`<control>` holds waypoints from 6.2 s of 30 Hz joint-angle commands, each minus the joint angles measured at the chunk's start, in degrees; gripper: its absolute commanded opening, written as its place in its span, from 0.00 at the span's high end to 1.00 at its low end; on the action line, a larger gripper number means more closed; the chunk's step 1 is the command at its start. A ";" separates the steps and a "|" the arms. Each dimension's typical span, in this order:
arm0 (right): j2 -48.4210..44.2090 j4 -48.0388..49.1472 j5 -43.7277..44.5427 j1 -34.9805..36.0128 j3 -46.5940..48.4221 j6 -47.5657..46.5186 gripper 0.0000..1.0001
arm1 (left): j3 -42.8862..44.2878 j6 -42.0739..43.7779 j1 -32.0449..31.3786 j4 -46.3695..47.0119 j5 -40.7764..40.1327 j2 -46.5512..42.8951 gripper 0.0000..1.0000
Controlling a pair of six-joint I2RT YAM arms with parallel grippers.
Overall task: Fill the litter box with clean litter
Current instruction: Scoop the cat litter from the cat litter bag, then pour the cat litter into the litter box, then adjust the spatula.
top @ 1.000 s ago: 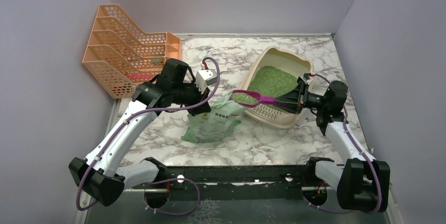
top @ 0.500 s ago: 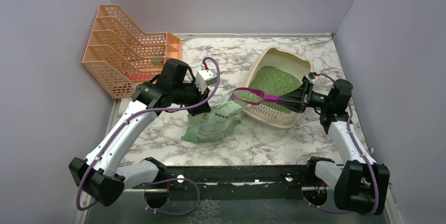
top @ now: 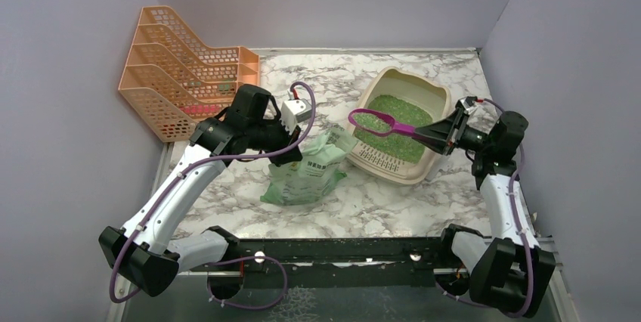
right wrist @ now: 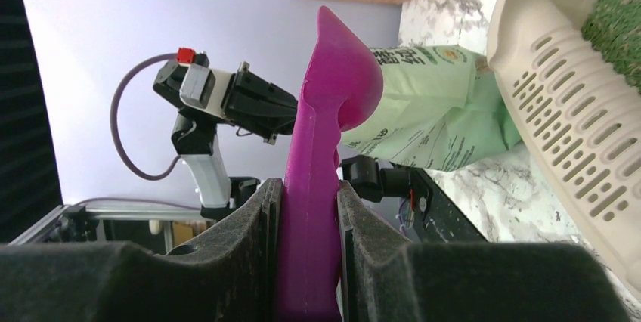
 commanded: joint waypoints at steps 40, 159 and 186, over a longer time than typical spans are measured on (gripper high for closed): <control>1.53 -40.33 33.29 -3.12 13.23 -34.38 0.99 | 0.62 -5.58 -0.11 10.27 -15.51 -11.35 0.22; 1.95 -52.56 41.68 15.17 36.55 -47.95 0.99 | 5.19 -14.34 -0.10 12.70 -11.93 -8.49 0.06; 4.29 -44.72 -0.67 15.18 40.30 -47.25 0.99 | 15.58 -17.22 -0.12 22.93 9.67 6.14 0.16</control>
